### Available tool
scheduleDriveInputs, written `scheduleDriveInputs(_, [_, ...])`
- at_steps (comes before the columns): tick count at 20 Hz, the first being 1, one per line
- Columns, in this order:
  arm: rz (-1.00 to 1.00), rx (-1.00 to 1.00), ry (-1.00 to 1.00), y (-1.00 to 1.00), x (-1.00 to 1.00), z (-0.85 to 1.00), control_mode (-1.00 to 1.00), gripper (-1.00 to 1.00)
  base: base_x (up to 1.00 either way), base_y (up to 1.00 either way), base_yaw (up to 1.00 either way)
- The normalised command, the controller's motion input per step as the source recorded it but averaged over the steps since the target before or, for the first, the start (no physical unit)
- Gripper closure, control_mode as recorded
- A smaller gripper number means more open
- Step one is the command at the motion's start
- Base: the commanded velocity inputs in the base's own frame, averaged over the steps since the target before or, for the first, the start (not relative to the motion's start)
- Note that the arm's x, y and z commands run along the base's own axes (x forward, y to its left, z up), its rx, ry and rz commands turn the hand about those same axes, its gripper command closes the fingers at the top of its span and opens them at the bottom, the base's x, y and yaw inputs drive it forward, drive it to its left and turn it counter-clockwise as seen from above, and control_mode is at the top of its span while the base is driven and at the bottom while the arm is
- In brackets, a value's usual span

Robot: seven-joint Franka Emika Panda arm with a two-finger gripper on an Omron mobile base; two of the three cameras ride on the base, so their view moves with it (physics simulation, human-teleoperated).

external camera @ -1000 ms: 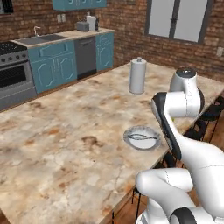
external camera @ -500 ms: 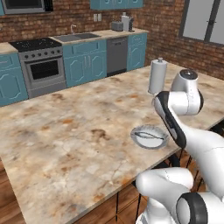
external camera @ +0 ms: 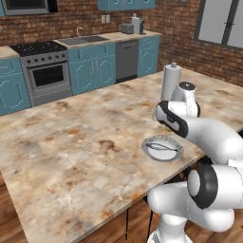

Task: Take the lemon wedge from the fridge and place it on the plate with fish on the dining counter.

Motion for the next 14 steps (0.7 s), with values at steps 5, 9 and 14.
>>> scheduleDriveInputs(5, [0.23,0.0,0.15,0.12,0.0,-0.62,-1.0,1.0,0.0,0.0,0.0])
scheduleDriveInputs(9, [0.2,0.0,0.11,0.0,-0.11,-0.55,-1.0,1.0,0.0,0.0,0.0])
scheduleDriveInputs(14, [0.15,0.0,0.06,0.0,-0.34,-0.53,-1.0,1.0,0.0,0.0,0.0])
